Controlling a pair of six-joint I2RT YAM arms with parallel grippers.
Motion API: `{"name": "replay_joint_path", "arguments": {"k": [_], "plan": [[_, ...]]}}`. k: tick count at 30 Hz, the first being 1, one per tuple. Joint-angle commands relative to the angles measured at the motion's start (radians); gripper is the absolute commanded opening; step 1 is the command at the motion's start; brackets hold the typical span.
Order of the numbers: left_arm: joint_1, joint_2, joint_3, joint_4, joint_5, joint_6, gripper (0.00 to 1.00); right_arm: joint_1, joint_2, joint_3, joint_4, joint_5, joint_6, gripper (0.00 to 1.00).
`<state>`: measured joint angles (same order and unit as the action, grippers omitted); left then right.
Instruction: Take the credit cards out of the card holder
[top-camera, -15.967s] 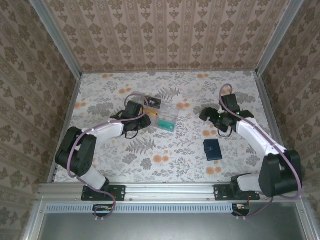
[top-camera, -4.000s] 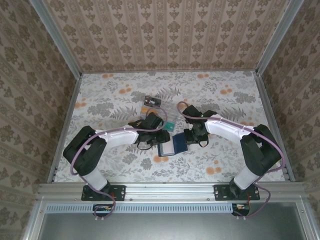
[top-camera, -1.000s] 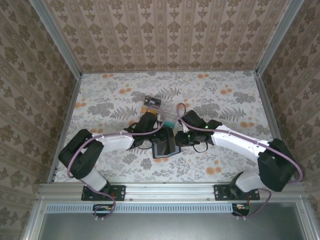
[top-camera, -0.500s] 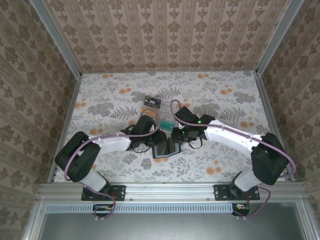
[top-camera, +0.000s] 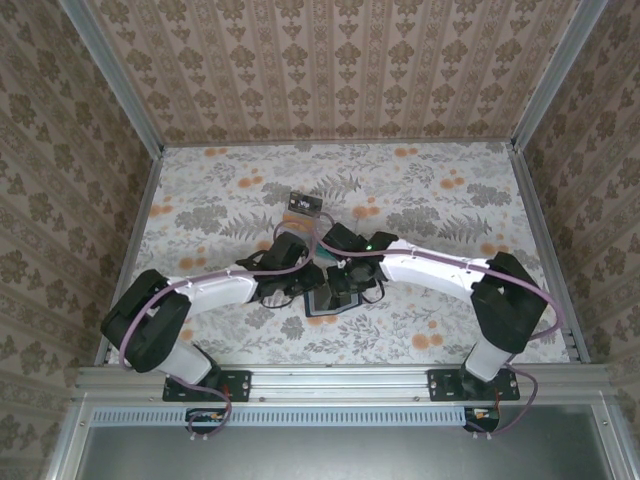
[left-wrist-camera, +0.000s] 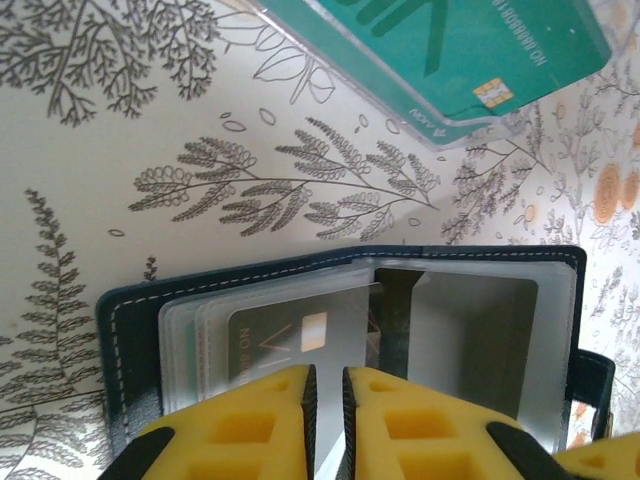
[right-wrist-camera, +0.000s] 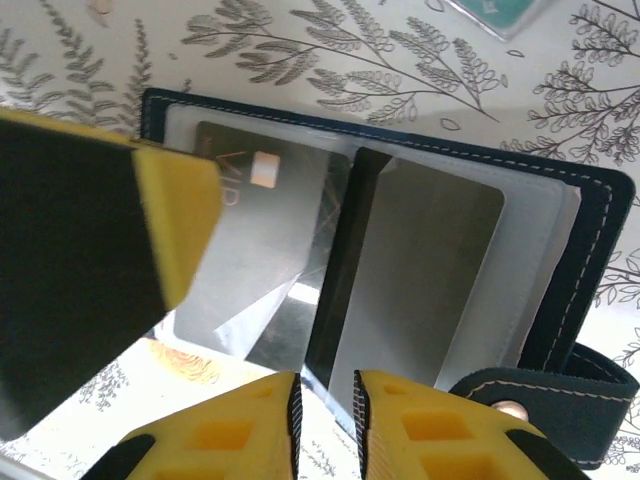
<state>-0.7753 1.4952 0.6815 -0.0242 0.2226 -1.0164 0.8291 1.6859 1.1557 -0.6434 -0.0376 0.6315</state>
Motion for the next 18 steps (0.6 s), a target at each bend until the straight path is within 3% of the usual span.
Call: {"name": "replay_joint_path", "arguments": {"k": [1,18], "plan": [[0.001,0.025,-0.018,-0.050,-0.029,0.027,0.16,-0.029,0.009,-0.044,-0.001,0.019,0.013,0.25],[0.008,0.050,-0.006,-0.149,-0.061,0.112,0.15,-0.090,0.073,-0.125,0.082,-0.059,0.020,0.23]]}}
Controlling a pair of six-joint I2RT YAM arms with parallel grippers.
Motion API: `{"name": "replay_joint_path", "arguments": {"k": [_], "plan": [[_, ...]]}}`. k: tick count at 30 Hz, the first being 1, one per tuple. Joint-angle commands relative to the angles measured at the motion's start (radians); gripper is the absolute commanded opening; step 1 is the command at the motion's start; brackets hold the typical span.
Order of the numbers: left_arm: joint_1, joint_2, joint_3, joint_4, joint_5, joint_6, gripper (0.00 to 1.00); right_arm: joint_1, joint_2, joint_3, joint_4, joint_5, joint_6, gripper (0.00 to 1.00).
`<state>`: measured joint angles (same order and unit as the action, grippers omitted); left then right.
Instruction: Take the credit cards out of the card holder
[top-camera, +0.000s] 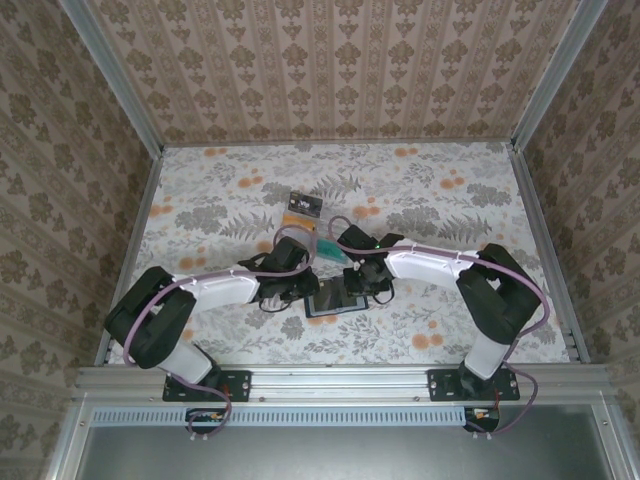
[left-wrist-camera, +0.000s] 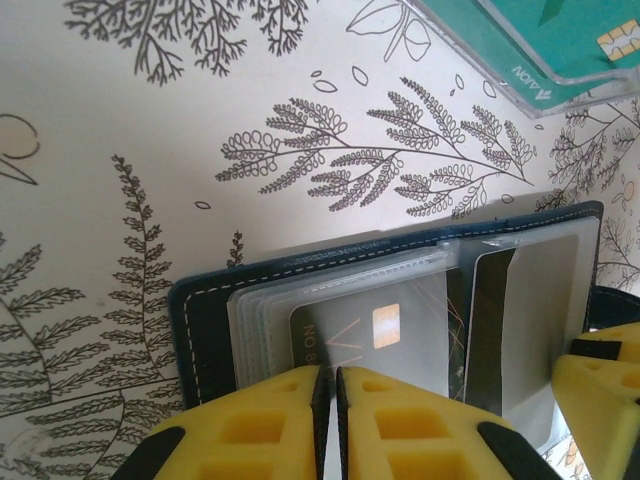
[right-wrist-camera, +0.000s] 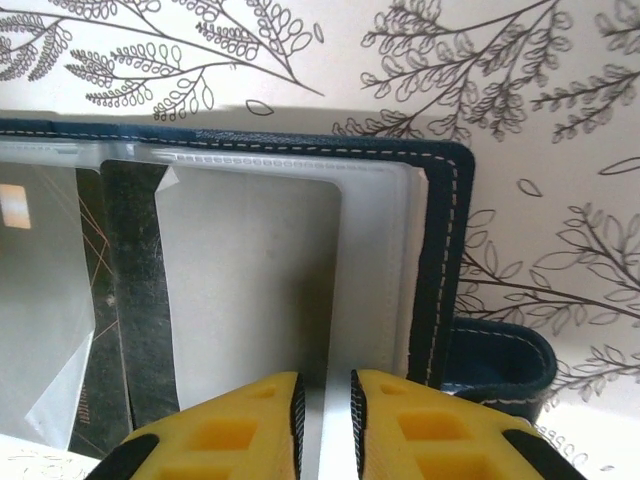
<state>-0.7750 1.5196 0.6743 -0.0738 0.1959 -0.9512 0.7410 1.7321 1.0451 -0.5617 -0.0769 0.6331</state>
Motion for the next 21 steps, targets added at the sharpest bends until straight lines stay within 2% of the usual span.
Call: {"name": "replay_joint_path", "arguments": {"k": [1,8,15,21], "plan": [[0.009,0.026,0.008,-0.098,-0.031,0.057,0.15,-0.002,0.033,-0.014,-0.001,-0.018,0.021,0.22],[0.005,-0.003,0.065,-0.061,0.014,0.107,0.19,-0.005,0.065,-0.016,-0.019,-0.007,0.033,0.21],[-0.007,-0.010,0.073,-0.012,0.052,0.092,0.22,-0.018,0.063,-0.028,-0.026,0.004,0.034,0.21],[-0.022,0.059,0.044,0.183,0.153,0.009,0.22,-0.027,0.076,-0.028,-0.021,-0.016,0.039,0.18]]}}
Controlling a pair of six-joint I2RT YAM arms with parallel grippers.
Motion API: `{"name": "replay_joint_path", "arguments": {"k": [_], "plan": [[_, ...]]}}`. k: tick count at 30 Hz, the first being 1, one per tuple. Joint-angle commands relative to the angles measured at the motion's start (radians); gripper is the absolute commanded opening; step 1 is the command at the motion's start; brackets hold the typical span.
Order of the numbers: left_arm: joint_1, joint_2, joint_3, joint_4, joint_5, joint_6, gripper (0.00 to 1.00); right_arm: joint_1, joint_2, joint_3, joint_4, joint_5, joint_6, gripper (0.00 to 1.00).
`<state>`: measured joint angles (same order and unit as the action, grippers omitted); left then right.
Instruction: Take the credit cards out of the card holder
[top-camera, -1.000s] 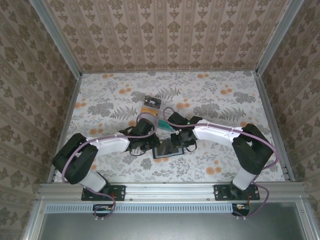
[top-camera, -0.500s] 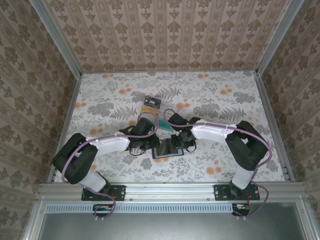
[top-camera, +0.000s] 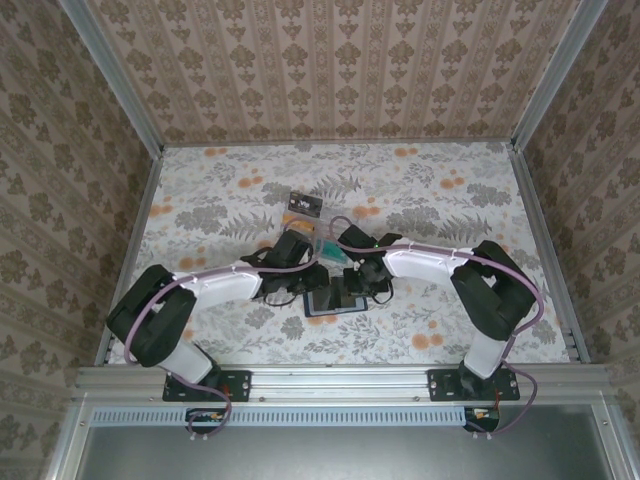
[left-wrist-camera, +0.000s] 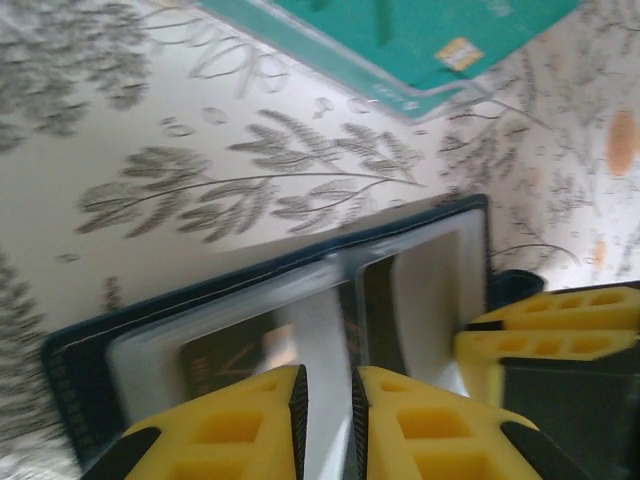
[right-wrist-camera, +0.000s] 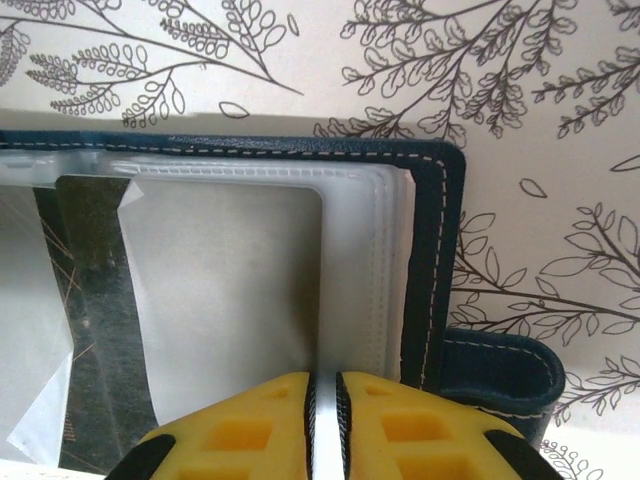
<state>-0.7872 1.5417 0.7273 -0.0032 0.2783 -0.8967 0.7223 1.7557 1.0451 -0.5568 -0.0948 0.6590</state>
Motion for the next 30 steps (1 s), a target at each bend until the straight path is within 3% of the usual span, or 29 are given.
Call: {"name": "replay_joint_path", "arguments": {"k": [1,8,11,19,30], "plan": [[-0.013,0.051,-0.006,0.126,0.077,-0.055,0.23,-0.010,0.053,-0.028,-0.026,0.003,0.013,0.18],[-0.035,0.094,0.027,-0.016,-0.010,-0.054,0.21,-0.012,0.050,-0.031,-0.025,0.003,0.016,0.18],[-0.040,0.077,0.014,-0.025,-0.046,-0.049,0.29,-0.014,0.054,-0.032,-0.025,0.004,0.017,0.18],[-0.035,0.114,-0.028,0.130,0.031,-0.093,0.31,-0.018,0.065,-0.044,0.004,-0.037,0.021,0.18],[-0.017,0.108,-0.038,0.207,0.108,-0.085,0.31,-0.029,0.060,-0.056,0.015,-0.069,0.016,0.18]]}}
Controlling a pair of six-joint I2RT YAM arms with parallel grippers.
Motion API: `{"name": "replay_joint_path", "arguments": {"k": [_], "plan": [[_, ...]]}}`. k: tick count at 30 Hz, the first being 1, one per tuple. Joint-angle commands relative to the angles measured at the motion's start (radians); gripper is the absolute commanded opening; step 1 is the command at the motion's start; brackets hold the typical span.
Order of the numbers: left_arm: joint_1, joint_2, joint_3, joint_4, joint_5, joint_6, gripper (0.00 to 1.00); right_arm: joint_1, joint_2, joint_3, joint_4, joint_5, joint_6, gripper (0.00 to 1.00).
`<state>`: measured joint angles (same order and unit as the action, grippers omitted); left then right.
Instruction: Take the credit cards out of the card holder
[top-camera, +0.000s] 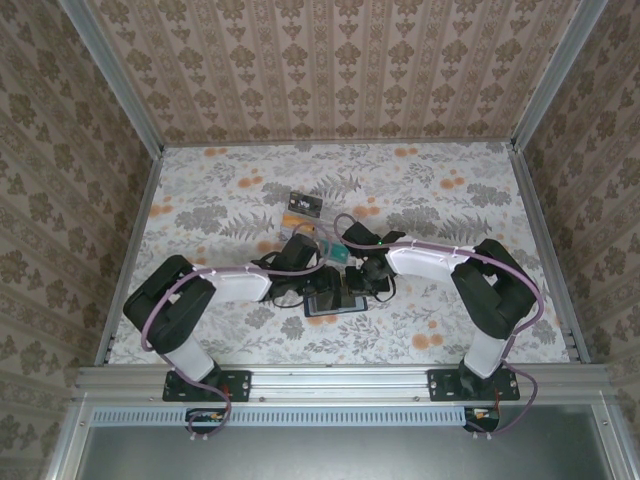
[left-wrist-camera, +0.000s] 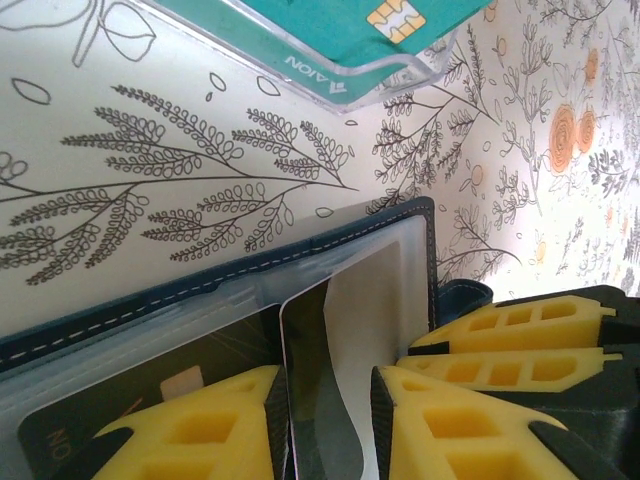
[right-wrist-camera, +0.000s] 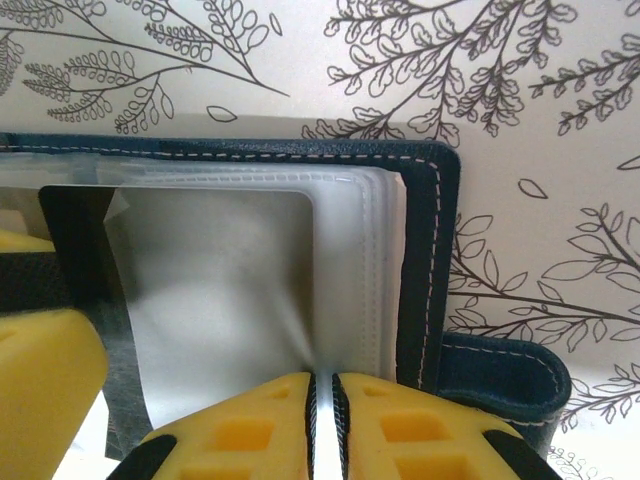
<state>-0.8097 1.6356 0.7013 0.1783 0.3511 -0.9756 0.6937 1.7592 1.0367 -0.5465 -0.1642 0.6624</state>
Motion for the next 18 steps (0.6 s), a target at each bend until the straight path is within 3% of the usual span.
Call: {"name": "replay_joint_path", "arguments": {"k": [1,13,18], "plan": [[0.005,0.015,-0.014,0.030,0.041,-0.005,0.30,0.000,0.058,-0.047,0.004,0.002,0.013,0.18],[0.023,0.009,-0.100,0.213,0.098,-0.067,0.23,0.000,0.059,-0.047,0.004,0.013,0.016,0.18],[0.027,0.003,-0.099,0.206,0.101,-0.061,0.13,0.000,0.059,-0.047,0.003,0.020,0.016,0.18]]}}
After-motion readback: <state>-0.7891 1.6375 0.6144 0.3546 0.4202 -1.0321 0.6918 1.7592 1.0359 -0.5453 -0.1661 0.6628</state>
